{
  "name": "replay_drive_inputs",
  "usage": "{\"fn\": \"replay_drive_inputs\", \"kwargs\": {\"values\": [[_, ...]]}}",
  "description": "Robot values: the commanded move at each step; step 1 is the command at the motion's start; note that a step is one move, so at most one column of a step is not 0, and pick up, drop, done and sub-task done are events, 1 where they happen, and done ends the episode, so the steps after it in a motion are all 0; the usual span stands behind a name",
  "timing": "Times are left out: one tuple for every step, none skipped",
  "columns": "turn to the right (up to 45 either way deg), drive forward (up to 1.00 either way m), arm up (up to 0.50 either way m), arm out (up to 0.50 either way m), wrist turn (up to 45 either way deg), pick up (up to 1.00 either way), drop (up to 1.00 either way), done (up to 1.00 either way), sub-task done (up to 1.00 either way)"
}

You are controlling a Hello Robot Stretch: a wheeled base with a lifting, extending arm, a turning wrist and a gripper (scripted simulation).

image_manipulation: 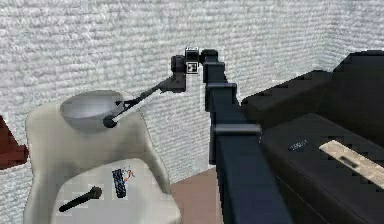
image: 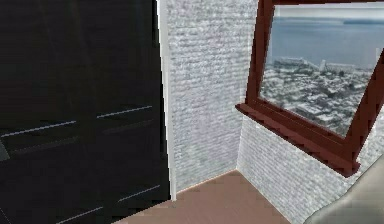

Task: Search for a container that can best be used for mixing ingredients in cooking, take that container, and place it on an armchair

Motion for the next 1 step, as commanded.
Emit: {"fn": "replay_drive_inputs", "kwargs": {"values": [[0.0, 0.0, -0.2, 0.0, 0.0, 0.0, 0.0, 0.0, 0.0]]}}
